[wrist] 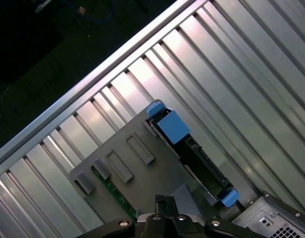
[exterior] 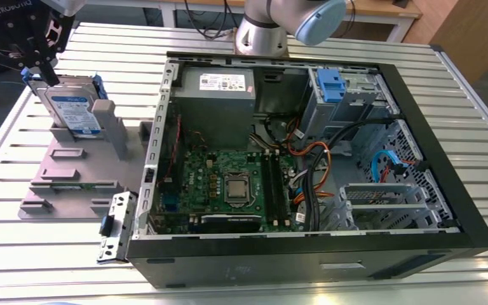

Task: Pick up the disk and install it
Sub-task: 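Pick up the disk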

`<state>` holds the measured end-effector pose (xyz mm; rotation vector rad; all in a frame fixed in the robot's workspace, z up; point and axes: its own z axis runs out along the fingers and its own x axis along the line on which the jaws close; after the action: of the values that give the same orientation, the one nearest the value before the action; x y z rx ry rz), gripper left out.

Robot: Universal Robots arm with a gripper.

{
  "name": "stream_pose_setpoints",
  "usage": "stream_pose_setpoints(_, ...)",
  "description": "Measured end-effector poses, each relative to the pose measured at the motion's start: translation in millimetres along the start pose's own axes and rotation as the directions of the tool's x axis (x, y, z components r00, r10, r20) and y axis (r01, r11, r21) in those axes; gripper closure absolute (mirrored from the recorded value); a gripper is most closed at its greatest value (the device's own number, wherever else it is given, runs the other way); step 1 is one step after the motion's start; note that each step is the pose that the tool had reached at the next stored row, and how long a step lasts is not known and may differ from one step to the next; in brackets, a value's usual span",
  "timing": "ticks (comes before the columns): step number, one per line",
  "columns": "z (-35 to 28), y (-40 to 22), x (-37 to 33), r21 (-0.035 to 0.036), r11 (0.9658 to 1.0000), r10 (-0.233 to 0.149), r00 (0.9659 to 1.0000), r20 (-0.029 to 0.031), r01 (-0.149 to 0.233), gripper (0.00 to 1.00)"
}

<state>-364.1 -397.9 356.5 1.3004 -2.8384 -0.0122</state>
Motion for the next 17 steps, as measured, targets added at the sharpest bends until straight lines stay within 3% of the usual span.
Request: stream_pose_setpoints(17,0.0,0.0,0.0,0.0002,0.9999,-0.012,0.9999,-0.0002,0.012,0.89)
